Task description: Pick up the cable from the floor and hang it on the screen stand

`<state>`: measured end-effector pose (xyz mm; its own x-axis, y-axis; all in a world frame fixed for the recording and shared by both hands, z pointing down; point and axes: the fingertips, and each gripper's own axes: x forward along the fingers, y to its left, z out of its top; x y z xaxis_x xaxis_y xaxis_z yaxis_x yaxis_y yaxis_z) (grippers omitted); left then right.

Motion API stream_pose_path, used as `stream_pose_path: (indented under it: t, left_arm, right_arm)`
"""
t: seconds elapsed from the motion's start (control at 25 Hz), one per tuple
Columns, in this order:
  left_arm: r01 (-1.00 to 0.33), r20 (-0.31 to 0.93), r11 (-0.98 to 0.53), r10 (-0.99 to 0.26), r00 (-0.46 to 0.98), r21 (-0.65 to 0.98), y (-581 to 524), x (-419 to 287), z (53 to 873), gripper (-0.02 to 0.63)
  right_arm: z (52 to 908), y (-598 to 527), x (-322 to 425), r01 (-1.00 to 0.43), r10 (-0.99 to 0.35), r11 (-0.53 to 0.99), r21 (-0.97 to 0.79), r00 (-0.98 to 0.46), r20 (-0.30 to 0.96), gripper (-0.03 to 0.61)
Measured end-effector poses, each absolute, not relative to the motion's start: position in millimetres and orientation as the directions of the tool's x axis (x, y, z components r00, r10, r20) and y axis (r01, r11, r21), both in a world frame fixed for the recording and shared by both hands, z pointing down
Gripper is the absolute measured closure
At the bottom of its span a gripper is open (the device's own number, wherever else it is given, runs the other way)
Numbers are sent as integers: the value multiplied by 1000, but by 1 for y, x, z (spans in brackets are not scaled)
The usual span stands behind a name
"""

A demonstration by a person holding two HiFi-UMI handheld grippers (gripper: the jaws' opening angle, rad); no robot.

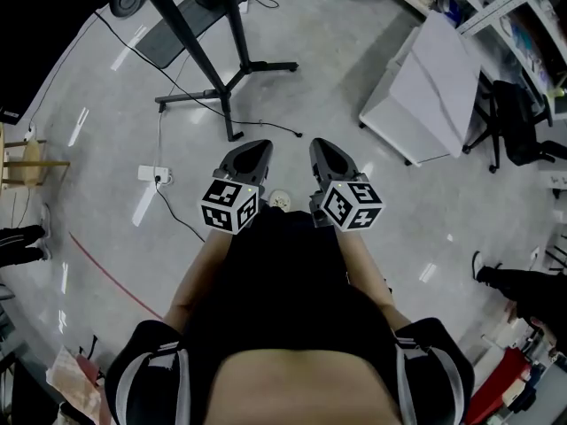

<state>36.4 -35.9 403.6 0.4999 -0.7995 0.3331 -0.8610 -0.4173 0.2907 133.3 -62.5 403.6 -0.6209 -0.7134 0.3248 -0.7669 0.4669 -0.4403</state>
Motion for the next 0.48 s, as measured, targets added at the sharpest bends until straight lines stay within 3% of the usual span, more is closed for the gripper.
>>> stream_pose_path:
  t: [0.48]
  left_arm:
    - [-855, 355, -427, -782, 512, 294, -56, 14, 414, 611]
  right_arm:
    - [416, -68, 111, -768, -704, 462, -444, -622, 344, 555]
